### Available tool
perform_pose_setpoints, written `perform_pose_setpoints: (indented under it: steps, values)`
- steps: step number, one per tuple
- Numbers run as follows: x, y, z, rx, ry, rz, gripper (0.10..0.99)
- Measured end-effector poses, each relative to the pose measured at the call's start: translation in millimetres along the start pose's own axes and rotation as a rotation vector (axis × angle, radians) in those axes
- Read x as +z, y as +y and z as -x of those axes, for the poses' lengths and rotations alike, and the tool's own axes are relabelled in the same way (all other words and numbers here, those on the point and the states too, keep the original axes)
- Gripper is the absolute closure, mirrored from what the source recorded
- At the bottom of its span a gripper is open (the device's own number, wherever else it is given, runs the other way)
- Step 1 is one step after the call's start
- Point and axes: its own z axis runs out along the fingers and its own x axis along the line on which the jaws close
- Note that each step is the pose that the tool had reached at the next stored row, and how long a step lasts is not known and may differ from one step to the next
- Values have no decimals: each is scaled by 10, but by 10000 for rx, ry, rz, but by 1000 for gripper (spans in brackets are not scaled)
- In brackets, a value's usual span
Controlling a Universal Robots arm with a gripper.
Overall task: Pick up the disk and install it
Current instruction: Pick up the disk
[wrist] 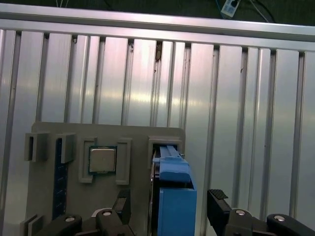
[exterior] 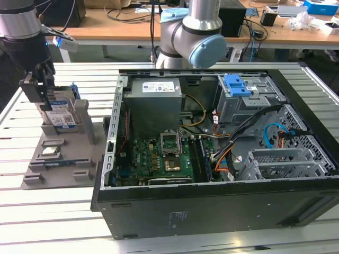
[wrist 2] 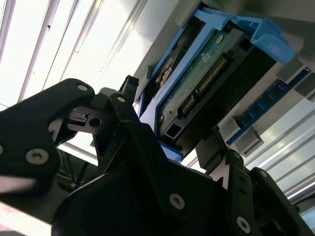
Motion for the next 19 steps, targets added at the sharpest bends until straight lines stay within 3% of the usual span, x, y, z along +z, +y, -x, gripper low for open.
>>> perform_pose_setpoints:
  steps: [6, 19]
  values:
    - [3, -1, 0, 6, 21, -274, 365]
    - [4, 28, 2, 6, 22, -283, 365]
